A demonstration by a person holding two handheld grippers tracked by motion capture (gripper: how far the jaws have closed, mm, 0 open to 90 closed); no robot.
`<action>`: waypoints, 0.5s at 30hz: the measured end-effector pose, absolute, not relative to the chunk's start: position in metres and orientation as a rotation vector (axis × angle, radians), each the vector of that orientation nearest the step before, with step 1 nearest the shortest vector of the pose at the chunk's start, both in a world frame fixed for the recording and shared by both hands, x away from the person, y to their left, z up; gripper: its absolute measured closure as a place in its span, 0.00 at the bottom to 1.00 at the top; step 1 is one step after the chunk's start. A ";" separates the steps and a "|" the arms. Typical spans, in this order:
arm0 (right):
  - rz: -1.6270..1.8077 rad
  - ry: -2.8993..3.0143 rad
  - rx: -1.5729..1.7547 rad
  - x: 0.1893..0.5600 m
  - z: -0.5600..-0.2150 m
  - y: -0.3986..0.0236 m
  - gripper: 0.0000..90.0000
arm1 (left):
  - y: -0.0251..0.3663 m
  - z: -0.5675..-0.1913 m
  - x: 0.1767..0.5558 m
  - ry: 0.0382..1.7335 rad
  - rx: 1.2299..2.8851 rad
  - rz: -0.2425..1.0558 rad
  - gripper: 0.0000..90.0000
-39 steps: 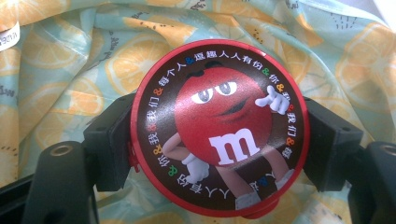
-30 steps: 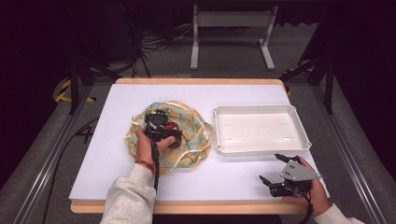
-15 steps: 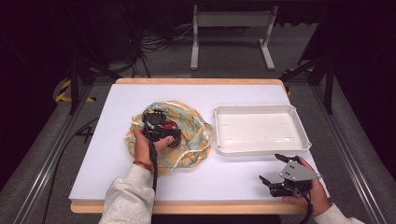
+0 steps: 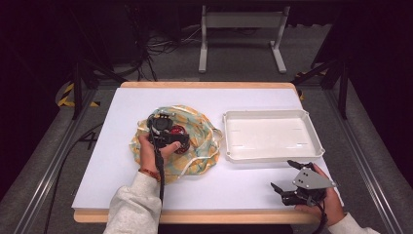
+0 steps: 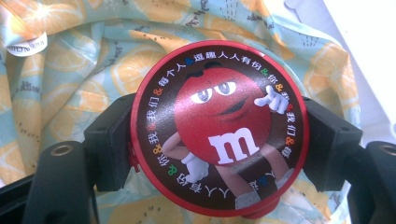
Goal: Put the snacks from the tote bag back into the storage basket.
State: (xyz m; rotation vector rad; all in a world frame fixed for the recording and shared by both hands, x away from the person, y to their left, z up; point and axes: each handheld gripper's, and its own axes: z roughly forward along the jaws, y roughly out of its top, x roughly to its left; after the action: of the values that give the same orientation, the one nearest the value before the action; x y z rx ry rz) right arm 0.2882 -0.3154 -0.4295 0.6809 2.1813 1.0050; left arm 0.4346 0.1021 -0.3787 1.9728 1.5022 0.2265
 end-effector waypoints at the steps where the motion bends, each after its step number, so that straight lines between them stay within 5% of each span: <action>1: 1.005 2.183 0.680 0.288 -0.430 -0.315 0.12 | 0.102 -0.378 0.435 1.501 1.975 0.224 0.27; 15: 1.001 2.182 0.687 0.288 -0.430 -0.315 0.12 | 0.086 -0.349 0.437 1.483 1.962 0.240 0.27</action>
State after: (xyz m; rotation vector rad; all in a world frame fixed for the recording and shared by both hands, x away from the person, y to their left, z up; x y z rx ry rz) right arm 0.2882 -0.3153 -0.4295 0.6873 2.1820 1.0013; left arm 0.4373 0.0857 -0.3493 1.9623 1.4829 0.2400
